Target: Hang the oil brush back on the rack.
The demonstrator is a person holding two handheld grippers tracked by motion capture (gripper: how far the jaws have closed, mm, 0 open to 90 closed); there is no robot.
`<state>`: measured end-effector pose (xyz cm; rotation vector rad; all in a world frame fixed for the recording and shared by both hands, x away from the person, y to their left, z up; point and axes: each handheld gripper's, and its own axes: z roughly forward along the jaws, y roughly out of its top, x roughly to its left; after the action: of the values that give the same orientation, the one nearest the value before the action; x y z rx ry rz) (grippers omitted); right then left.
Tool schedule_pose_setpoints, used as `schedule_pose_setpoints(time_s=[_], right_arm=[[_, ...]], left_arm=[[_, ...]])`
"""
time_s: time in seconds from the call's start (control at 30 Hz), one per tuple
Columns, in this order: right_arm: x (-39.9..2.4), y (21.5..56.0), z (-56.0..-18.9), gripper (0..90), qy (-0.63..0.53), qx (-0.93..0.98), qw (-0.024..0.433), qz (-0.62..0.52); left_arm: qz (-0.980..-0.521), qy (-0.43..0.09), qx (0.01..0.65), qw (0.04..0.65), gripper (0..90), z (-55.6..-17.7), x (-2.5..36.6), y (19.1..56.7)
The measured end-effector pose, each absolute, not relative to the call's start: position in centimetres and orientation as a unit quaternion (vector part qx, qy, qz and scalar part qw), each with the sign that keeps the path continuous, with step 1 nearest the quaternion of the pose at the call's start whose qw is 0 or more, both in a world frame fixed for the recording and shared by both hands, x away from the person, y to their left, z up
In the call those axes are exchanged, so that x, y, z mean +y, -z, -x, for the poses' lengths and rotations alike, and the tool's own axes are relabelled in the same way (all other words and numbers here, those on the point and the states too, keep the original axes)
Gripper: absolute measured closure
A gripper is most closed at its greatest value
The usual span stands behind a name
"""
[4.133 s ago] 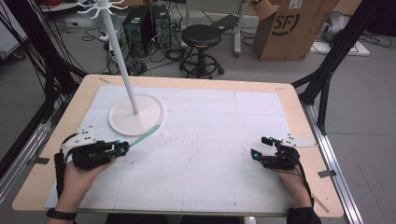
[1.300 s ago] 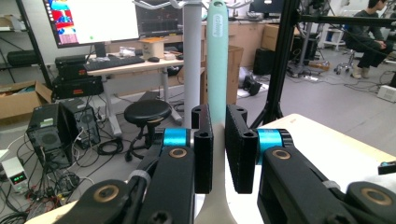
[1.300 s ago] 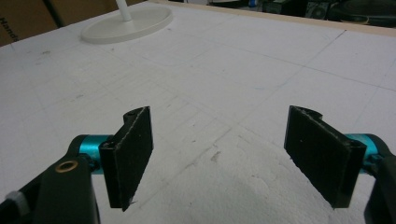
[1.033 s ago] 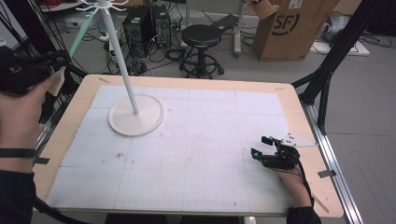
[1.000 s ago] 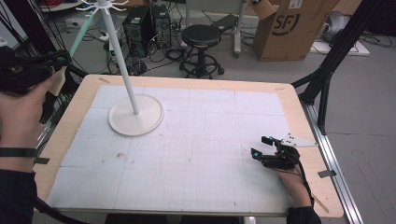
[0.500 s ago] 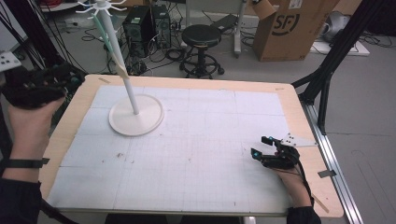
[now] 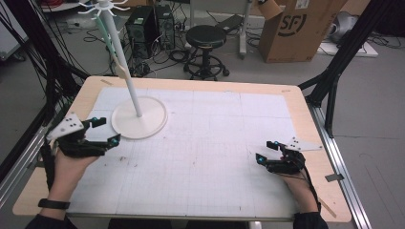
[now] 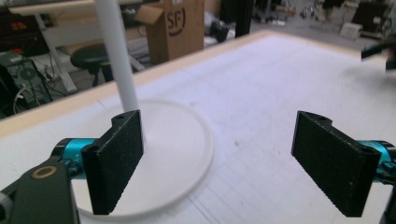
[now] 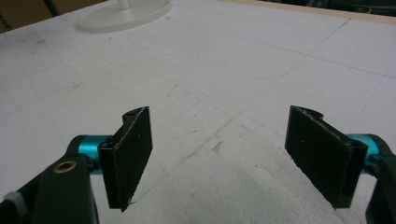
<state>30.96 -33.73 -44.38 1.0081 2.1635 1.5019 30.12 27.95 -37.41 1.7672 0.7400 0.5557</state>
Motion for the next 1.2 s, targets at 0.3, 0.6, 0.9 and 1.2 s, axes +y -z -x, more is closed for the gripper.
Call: schedule_pose_setpoints(time_s=[0.3,0.6,0.9,1.2], right_arm=[[-33.9,44.5,-30.4,21.2,-0.527,0.748,0.176,-0.363],[-34.2,44.6,-30.2,19.9,-0.526,0.736,0.190,-0.382],[-33.8,44.6,-30.2,19.8,-0.495,0.742,0.208,-0.402],[-34.2,44.7,-30.4,17.3,-0.504,0.734,0.195,-0.412]], left_arm=[[-0.739,-0.209,0.334,0.547,18.0,-30.1,26.8,41.9],[-0.740,-0.205,0.344,0.541,18.2,-30.2,26.7,44.1],[-0.743,-0.196,0.347,0.538,18.6,-30.2,26.8,44.7],[-0.743,-0.191,0.349,0.538,18.3,-30.3,26.8,44.8]])
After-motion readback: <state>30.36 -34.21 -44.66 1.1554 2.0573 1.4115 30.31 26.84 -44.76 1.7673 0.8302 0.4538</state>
